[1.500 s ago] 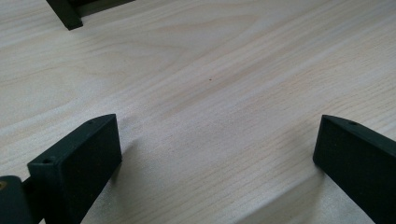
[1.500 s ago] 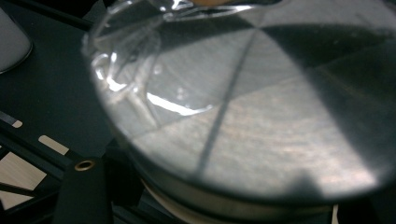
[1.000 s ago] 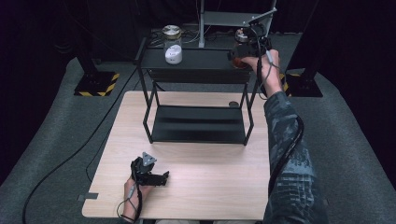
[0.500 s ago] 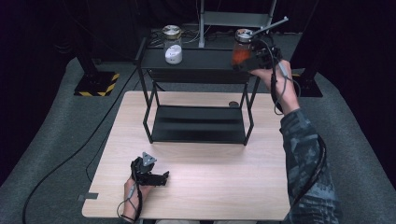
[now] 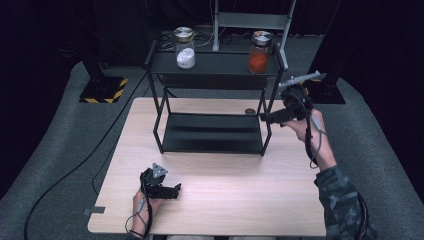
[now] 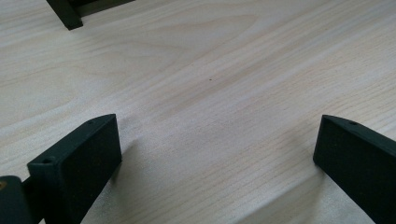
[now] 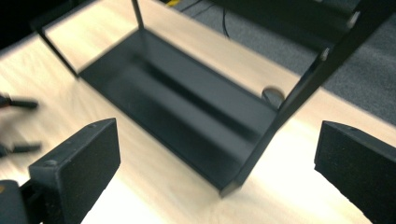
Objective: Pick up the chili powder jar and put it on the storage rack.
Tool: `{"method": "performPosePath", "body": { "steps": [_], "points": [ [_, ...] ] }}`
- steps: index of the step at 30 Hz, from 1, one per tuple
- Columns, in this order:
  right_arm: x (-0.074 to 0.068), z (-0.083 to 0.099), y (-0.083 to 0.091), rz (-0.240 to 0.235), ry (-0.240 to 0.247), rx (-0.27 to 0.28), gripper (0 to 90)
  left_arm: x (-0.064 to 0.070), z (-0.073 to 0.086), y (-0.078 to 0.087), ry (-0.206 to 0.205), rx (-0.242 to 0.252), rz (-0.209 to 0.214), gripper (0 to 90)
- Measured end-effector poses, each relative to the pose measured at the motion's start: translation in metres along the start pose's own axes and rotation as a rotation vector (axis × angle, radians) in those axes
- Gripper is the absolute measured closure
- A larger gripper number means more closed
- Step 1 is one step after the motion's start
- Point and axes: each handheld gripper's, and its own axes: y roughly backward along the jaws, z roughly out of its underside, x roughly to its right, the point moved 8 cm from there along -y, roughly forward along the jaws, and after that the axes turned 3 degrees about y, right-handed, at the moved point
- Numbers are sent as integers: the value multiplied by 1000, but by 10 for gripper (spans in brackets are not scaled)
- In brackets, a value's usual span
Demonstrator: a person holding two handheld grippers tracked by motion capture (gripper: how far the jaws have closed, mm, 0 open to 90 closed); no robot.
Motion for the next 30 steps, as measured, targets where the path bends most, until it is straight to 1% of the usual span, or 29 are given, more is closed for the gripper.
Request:
{"method": "performPosePath", "body": {
  "steps": [3, 4, 5, 6, 7, 8, 9, 11, 13, 17, 18, 20, 21, 22, 24, 25, 27, 29, 30],
  "points": [
    [-7, 33, -6, -10, -1, 19, 0, 0, 0, 0, 0, 0, 0, 4],
    [-9, 45, -9, -11, 7, 20, 0, 0, 0, 0, 0, 0, 0, 4],
    [-12, 57, -13, -12, 3, 17, 0, 0, 0, 0, 0, 0, 0, 4],
    [-14, 69, -16, -14, 0, 22, 0, 0, 0, 0, 0, 0, 0, 4],
    [-16, 83, -20, -18, 7, 31, 0, 0, 0, 0, 0, 0, 0, 4],
    [-18, 97, -24, -27, -10, 38, 0, 0, 0, 0, 1, 1, 0, 4],
    [-18, 110, -30, -49, -25, 45, 0, 0, 0, 0, 1, 1, 0, 4],
    [-22, 138, -40, -66, -33, 46, 0, 0, 0, 0, 0, 0, 0, 4],
    [-24, 167, -50, -98, -36, 65, 0, 0, 0, 0, 1, 1, 0, 4],
    [-31, 216, -65, -87, -74, 79, 0, 0, 0, 0, 1, 1, 0, 4],
    [-34, 227, -67, -66, -69, 74, 0, 0, 0, 0, 1, 0, 0, 4],
    [-38, 241, -70, -32, -71, 61, 0, 0, 0, 0, 2, 1, 0, 3],
    [-39, 248, -70, -13, -76, 63, 0, 0, 0, 0, 2, 1, 0, 3],
    [-40, 256, -70, -3, -90, 72, 0, 0, 0, 0, 2, 1, 0, 3],
    [-43, 269, -71, 35, -101, 85, 0, 0, 0, 0, 1, 0, 0, 3],
    [-43, 273, -71, 42, -106, 93, 0, 0, 0, 0, 2, 0, 0, 3],
    [-45, 279, -71, 59, -113, 103, 0, 0, 0, 0, 2, 1, 0, 3],
    [-46, 280, -70, 64, -102, 117, 0, 0, 0, 0, 2, 1, 0, 3],
    [-46, 280, -71, 62, -101, 114, 0, 0, 0, 0, 2, 1, 0, 3]
  ]
}}
